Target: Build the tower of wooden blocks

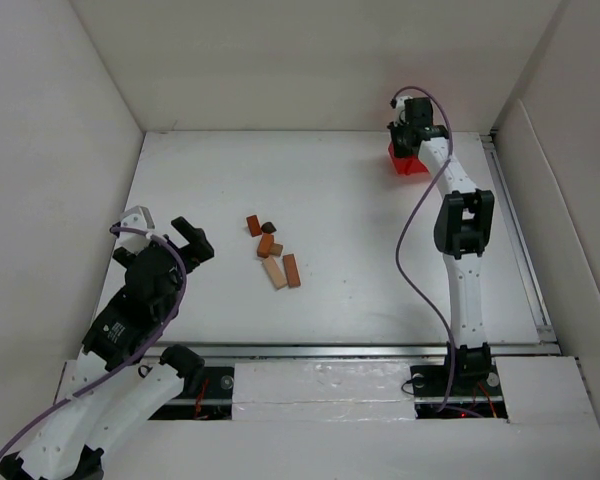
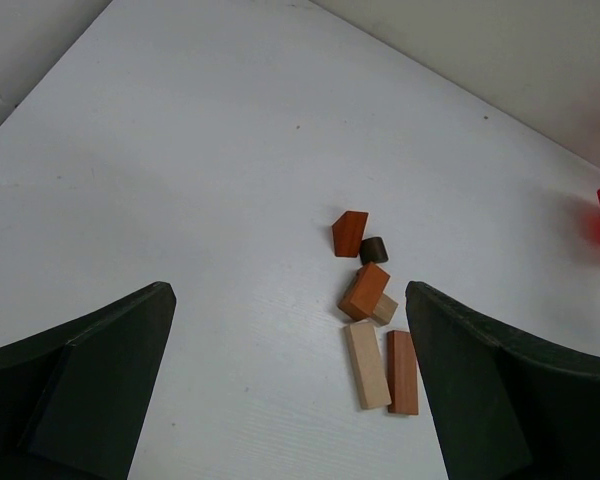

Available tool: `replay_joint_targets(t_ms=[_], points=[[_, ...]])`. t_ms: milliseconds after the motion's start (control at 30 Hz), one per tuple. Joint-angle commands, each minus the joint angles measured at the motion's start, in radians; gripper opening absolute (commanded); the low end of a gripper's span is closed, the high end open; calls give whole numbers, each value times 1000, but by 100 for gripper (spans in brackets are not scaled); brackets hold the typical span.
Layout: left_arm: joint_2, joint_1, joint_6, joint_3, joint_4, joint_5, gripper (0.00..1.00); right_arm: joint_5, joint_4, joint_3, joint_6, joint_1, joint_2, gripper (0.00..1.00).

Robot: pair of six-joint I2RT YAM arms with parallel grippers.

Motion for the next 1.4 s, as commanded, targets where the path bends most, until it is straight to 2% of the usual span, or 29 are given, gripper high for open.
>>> replay_joint_targets(t_ms=[0,67,100,133,200,233,267,300,433,533,567,600,667,700,733,800,933,1000,1067,1133,1200,1233,1367], points=[[-6,0,0,12,38,6,99,-2,-61,115,-12,-19,5,3],[-6,0,6,11,44,14,99,-3,-67,128,8,-49,34,8],[-8,0,8,11,46,15,99,-13,-70,129,14,-49,42,17],[-5,0,11,8,46,20,99,-17,-66,126,25,-62,44,28],[-2,0,15,9,49,24,99,-51,-43,96,34,-62,30,76],[0,0,14,9,49,24,99,-51,-35,85,40,-62,30,77],[0,0,17,11,49,26,99,-86,-29,76,51,-62,10,91],[3,0,17,9,49,27,99,-103,-21,65,75,-62,-2,100],[5,0,14,9,49,23,99,-140,38,-21,96,-30,-139,100],[8,0,11,8,49,15,99,-65,151,-217,106,61,-342,100],[11,0,11,9,49,14,99,32,179,-275,122,98,-398,100],[14,0,8,9,47,12,99,272,216,-402,137,191,-512,100],[31,0,2,12,38,6,99,381,383,-615,160,289,-675,100],[31,0,2,12,38,4,99,359,384,-677,195,311,-676,100],[37,0,0,14,37,0,99,336,473,-743,209,328,-782,100],[40,0,-2,14,34,0,99,242,531,-885,259,359,-867,100],[60,0,5,16,43,9,99,220,580,-1022,280,478,-1066,100],[75,0,9,17,46,23,99,187,580,-1065,321,507,-1119,100],[86,0,20,17,57,33,99,152,656,-1160,341,544,-1189,100],[100,0,25,20,57,38,99,265,637,-1196,350,598,-1210,100],[112,0,28,22,57,44,99,372,553,-1170,365,668,-1172,100],[110,0,28,22,55,43,99,372,490,-1156,373,681,-1153,100],[98,0,20,20,49,35,99,302,440,-1144,415,702,-1050,98]])
